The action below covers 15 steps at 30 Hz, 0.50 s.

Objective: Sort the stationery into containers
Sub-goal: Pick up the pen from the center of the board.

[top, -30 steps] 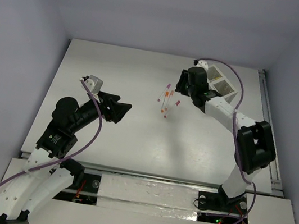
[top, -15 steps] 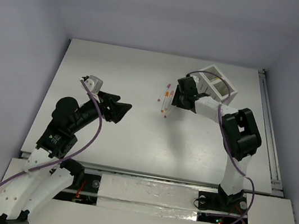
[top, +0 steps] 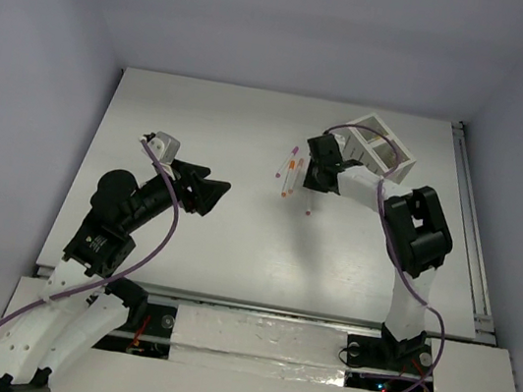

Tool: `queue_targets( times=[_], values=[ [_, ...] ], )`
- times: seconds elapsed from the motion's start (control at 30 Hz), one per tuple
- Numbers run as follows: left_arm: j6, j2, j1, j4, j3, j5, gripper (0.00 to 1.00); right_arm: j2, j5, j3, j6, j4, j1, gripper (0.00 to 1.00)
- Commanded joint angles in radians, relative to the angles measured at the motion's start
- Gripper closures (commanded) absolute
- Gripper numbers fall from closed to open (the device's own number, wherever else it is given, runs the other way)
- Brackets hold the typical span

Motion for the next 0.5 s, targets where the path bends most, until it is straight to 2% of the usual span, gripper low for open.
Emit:
queue_targets(
  times=[0.0, 0.07, 0.17, 0.47],
  values=[
    [0.011, -0.01, -0.002, 0.032, -0.003, -0.001, 0.37, 0.01, 0.023, 0.054, -0.032, -0.053, 0.01, 0.65],
    [0.012, -0.01, -0.002, 0.032, -0.005, -0.001, 0.37, 0.01, 0.023, 0.057, -0.035, -0.065, 0.01, 0.56],
    [0.014, -0.014, -0.002, 0.029, -0.003, -0.001, 0.37, 0.019, 0.003, 0.062, -0.048, -0.076, 0.01, 0.57],
    [0.015, -0.018, -0.002, 0.026, -0.002, -0.003, 0.37, 0.031, -0.021, 0.091, -0.092, -0.13, 0.01, 0.95]
  ],
)
